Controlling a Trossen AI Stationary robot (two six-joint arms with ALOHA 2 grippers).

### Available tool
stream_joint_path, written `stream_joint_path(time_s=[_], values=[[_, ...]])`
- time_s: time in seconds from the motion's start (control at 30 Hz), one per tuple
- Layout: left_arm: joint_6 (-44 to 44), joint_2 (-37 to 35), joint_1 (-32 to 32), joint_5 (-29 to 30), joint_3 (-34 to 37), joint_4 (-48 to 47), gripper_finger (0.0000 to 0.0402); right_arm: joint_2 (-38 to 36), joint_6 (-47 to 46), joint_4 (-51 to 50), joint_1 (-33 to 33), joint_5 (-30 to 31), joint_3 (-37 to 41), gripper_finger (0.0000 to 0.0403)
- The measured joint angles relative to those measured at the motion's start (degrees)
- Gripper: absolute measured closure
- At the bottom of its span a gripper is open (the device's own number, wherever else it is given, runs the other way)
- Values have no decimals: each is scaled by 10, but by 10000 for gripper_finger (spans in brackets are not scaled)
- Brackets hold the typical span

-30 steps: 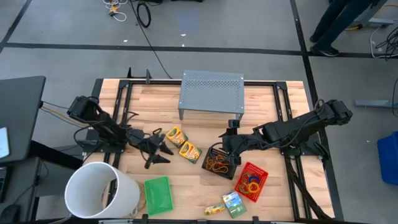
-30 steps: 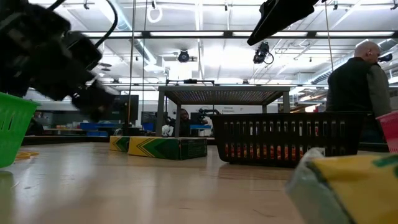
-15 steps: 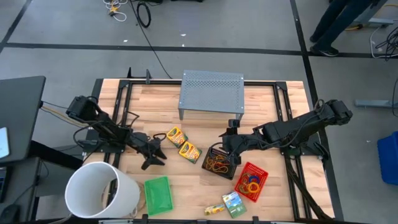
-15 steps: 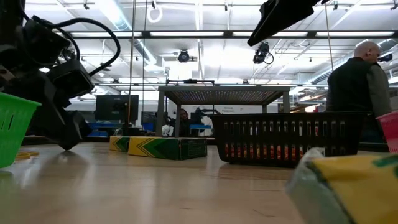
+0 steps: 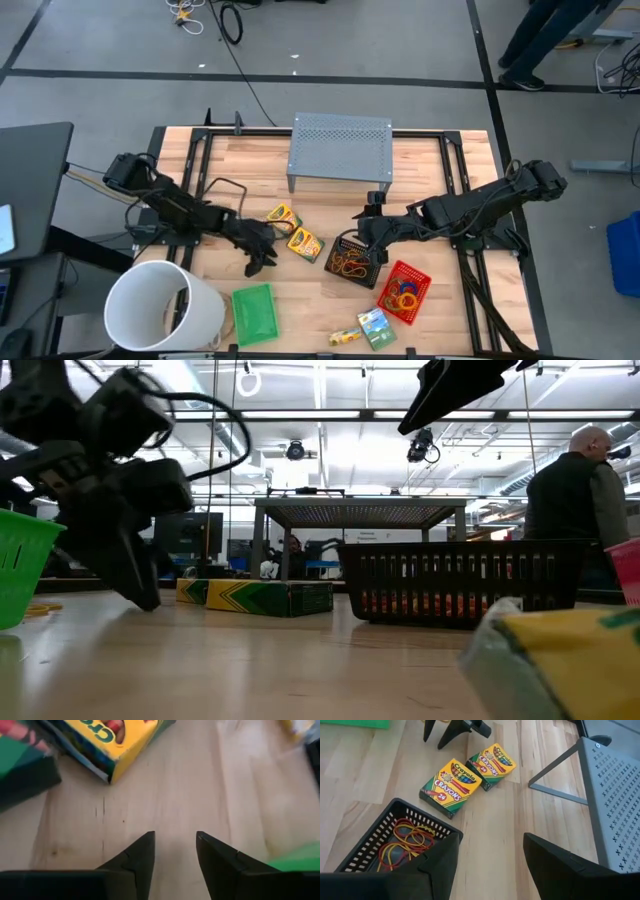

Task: Pick & Place Office Desk Supplies
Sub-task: Put the yellow rubber band into the black bin

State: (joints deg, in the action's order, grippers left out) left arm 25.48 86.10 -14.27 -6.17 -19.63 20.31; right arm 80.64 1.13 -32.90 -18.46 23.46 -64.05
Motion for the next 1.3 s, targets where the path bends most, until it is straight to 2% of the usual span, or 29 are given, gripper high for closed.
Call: stream_joint_path(time_s=[0.17,0.37,0.53,0.8,1.2,1.3], values=[[-25,-22,-3,10,-94,-212,257,0,2,-6,0,0,0,172],[-34,-34,-26,79,-200,-492,257,0,-1,-16,0,0,0,172],[-20,-35,-53,87,-244,-581,257,0,-2,-17,0,0,0,172],[17,-26,-92,90,-228,-613,257,0,-2,-17,0,0,0,172],[9,51,-94,92,-227,-610,258,0,-2,-12,0,-1,0,172],[8,54,-94,101,-227,-610,272,0,-2,-12,0,-1,0,172]])
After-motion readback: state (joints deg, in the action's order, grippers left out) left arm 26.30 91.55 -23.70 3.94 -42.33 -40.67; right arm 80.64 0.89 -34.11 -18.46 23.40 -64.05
